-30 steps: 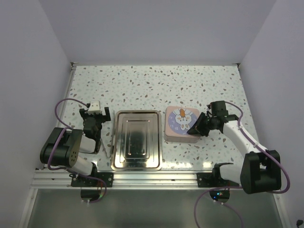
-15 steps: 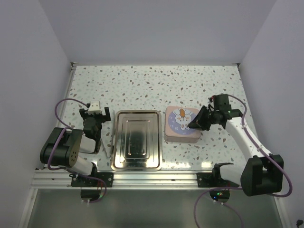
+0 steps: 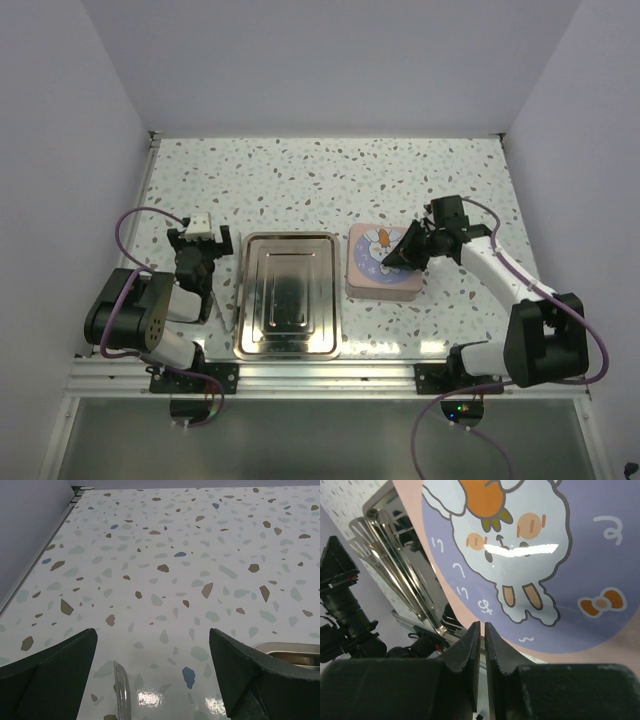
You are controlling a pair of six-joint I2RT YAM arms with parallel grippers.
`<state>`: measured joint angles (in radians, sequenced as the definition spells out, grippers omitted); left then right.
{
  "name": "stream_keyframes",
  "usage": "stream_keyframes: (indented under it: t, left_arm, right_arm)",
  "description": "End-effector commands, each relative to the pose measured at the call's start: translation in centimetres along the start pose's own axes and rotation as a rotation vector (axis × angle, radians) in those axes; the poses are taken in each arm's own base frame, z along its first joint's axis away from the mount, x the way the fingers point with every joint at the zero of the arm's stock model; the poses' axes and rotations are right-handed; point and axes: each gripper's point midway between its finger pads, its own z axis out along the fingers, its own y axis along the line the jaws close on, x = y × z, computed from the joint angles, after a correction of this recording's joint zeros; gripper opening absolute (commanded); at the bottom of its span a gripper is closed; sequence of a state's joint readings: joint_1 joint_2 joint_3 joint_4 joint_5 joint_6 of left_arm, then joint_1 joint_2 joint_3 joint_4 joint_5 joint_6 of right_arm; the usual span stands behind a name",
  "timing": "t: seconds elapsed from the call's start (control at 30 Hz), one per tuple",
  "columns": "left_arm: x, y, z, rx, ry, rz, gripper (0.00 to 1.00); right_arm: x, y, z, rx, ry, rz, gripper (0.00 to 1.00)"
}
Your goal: Pack the cookies
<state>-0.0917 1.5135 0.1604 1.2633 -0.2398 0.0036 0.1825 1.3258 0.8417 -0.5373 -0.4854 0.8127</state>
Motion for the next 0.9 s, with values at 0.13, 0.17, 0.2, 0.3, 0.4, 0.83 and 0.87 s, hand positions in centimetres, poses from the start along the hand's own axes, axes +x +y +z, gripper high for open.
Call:
stream_keyframes:
  t: [0.13, 0.17, 0.2, 0.3, 0.4, 0.83, 0.87]
  left_arm:
    - [-2.7, 0.6, 0.3, -0.026, -0.107, -0.017, 1.0]
    - [-2.8, 0.6, 0.3, -0.027, -0.11, -0.018, 1.0]
    - [-2.8, 0.6, 0.3, -0.027, -0.111, -0.018, 1.0]
    - [-2.8, 0.6, 0.3, -0.027, -0.11, -0.018, 1.0]
    - [-2.8, 0.6, 0.3, -0.027, -0.11, -0.018, 1.0]
    - [-2.7, 0.6, 0.3, -0.027, -0.108, -0.018, 1.0]
    - [-2.8, 0.6, 0.3, -0.027, -0.11, -0.018, 1.0]
  right_arm:
    - [1.7, -2.8, 2.3, 0.072, 0.01, 0.049, 0.11]
    - [1.7, -3.0, 2.4, 0.072, 0.008, 0.052, 0.11]
    - [1.9, -3.2, 2.5, 0.075, 0.011, 0.057, 0.11]
    - [2.3, -3.6, 2.7, 0.083, 0.016, 0.06, 0.11]
    - [2.5, -3.4, 2.8, 0.087, 0.02, 0.058, 0.11]
    - [3.8, -1.1, 2.8, 0.091, 0.002, 0.028, 0.1]
    - [3.5, -0.5, 2.3, 0.084, -0.01, 0.018, 0.1]
